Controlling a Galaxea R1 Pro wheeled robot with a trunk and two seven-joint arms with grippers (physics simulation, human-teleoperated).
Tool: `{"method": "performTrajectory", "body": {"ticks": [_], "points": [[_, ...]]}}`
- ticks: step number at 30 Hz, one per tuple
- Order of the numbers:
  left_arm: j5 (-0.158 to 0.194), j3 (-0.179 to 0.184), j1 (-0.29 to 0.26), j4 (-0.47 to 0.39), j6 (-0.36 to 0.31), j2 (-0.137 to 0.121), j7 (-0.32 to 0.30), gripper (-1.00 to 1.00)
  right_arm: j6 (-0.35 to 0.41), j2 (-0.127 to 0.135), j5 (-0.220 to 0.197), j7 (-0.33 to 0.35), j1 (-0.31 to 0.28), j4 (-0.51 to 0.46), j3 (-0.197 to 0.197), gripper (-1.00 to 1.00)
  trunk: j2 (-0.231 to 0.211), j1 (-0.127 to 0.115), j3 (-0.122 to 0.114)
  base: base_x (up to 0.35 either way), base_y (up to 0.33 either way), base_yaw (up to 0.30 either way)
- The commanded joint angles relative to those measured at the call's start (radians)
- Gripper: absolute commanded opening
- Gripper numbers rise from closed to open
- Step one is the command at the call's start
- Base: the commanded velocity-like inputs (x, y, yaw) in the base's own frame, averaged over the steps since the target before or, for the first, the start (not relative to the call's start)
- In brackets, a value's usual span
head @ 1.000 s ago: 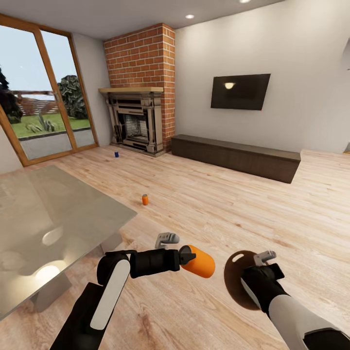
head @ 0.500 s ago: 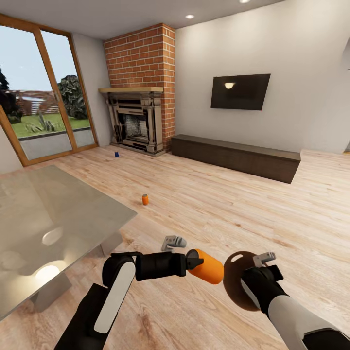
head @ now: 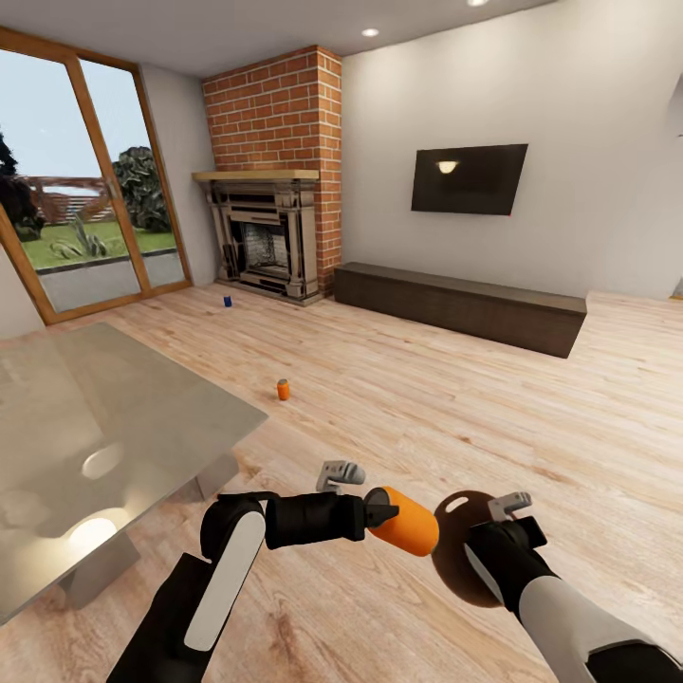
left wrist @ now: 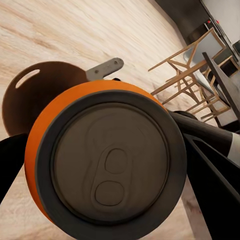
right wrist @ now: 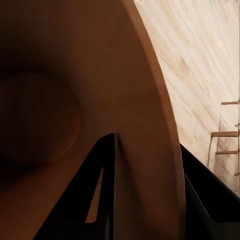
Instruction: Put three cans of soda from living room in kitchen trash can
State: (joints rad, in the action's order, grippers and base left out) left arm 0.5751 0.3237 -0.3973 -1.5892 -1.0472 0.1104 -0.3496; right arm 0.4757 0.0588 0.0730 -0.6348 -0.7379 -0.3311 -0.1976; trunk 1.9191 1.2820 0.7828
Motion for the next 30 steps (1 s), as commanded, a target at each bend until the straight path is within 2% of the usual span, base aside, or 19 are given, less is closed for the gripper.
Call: {"method": "performTrajectory", "body": {"ticks": [1, 20, 30], "points": [[0.000, 0.000, 0.000, 0.000, 0.000, 0.000, 0.000, -1.00, 0.003, -0.003, 0.008, 0.009, 0.000, -0.001, -0.001, -1.00, 0.000, 0.000, 0.000, 0.000, 0.000, 0.000], [-0.002, 0.000, 0.000, 0.004, 0.001, -0.001, 0.006, -1.00, 0.013, -0.076, 0.010, 0.063, 0.000, -0.004, -0.005, -1.00, 0.000, 0.000, 0.000, 0.000, 0.000, 0.000], [-0.019, 0.000, -0.001, 0.015, 0.006, -0.003, 0.012, -1.00, 0.015, -0.094, 0.010, 0.100, -0.001, -0.015, -0.004, -1.00, 0.000, 0.000, 0.000, 0.000, 0.000, 0.000]]}}
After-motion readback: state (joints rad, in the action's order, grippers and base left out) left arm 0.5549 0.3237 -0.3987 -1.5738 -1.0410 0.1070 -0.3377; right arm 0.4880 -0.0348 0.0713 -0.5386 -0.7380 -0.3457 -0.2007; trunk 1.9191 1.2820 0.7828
